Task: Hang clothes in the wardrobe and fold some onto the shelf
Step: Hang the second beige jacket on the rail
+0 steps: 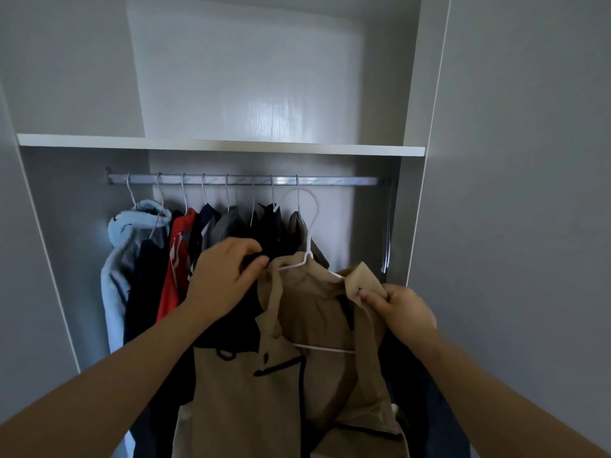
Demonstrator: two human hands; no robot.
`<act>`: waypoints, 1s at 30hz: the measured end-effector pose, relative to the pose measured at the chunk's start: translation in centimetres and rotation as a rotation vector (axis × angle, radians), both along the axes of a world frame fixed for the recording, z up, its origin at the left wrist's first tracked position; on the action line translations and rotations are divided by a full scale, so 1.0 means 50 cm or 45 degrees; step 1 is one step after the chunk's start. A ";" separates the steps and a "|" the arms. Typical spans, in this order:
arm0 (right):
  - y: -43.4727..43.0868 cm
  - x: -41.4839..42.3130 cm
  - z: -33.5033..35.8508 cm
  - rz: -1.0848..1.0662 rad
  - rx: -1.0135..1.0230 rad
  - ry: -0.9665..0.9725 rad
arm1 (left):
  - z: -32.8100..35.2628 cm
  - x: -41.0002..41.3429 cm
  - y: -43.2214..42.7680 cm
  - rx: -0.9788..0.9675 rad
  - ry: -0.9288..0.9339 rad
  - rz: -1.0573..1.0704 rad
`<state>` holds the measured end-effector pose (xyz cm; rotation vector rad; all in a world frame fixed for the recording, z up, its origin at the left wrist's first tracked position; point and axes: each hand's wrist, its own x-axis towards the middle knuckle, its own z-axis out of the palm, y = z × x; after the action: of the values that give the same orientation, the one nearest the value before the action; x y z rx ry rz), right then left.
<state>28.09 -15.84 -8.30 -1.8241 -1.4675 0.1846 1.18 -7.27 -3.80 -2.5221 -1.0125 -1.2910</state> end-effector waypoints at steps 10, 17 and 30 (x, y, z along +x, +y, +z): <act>0.000 -0.031 0.056 -0.018 0.025 -0.347 | -0.014 0.082 -0.019 -0.099 -0.042 0.094; 0.007 -0.065 0.084 -0.014 0.132 -0.503 | -0.007 0.101 -0.022 0.004 0.006 0.006; 0.002 -0.003 0.056 0.002 0.033 0.047 | -0.026 0.079 -0.005 -0.375 0.112 -0.154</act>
<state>27.92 -15.72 -5.51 -1.7897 -1.4399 0.1979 5.13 -7.50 -5.10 -2.8707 -1.1197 -1.1183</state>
